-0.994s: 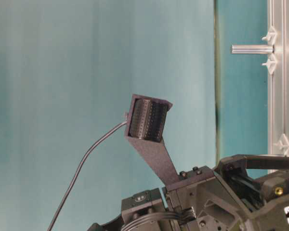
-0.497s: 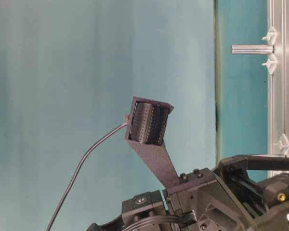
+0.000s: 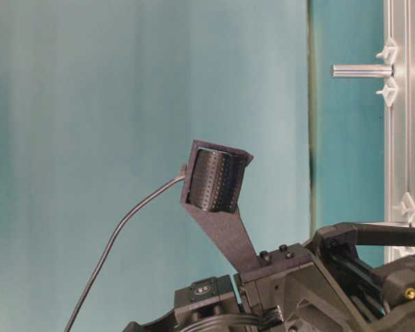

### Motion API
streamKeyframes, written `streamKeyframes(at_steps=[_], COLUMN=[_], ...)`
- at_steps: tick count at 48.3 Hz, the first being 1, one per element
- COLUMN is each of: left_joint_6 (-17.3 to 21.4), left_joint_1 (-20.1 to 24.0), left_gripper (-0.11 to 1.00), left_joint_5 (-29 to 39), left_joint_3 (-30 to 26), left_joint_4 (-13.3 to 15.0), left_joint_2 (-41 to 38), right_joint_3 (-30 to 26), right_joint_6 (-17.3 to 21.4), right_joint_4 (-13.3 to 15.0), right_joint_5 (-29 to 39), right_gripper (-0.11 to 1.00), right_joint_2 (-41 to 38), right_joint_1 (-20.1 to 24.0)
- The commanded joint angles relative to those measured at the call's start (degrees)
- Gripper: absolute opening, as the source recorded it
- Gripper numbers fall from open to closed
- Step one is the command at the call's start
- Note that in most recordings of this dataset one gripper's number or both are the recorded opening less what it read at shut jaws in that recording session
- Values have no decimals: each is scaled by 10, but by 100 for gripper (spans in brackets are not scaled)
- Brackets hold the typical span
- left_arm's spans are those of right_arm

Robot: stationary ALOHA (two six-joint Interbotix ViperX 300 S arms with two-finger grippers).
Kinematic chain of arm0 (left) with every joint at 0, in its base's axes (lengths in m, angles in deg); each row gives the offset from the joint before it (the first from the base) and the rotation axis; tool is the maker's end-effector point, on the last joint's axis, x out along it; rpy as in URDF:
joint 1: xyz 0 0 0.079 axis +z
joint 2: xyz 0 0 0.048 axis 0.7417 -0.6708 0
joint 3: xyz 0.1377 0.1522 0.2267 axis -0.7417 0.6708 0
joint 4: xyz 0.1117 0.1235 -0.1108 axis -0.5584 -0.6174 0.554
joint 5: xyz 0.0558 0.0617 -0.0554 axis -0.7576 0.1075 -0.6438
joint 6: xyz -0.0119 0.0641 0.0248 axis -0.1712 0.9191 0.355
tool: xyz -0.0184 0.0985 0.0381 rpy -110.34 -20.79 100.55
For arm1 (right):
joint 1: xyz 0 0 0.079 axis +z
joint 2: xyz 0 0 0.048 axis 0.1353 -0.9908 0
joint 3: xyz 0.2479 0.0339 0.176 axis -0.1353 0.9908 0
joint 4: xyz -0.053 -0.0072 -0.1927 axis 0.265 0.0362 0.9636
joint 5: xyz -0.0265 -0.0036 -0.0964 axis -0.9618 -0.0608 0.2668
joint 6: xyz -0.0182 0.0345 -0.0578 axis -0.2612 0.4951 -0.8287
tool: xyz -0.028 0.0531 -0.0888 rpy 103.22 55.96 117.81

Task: Insert the large gear onto the shaft.
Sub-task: 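Lower the left gripper and close it on the gear hub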

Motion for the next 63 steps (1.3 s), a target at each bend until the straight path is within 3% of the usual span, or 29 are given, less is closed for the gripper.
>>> streamKeyframes(at_steps=[1,34,44,63], left_joint_6=[1,-4,3,4], left_joint_1=[-11,-17,-16,-17], left_gripper=[92,91,77,77], left_joint_5=[4,-12,-15,-25], left_joint_3=[2,1,-2,-7], left_joint_4=[-1,-1,-1,0], left_joint_2=[-4,-16,-2,37], right_joint_3=[-5,0,-1,0], right_joint_6=[4,5,4,4], right_joint_4=[0,0,0,0], right_joint_5=[-5,-6,-5,-6], right_gripper=[57,57,57,57], right_joint_2=[-2,6,6,8], right_joint_1=[1,1,1,1])
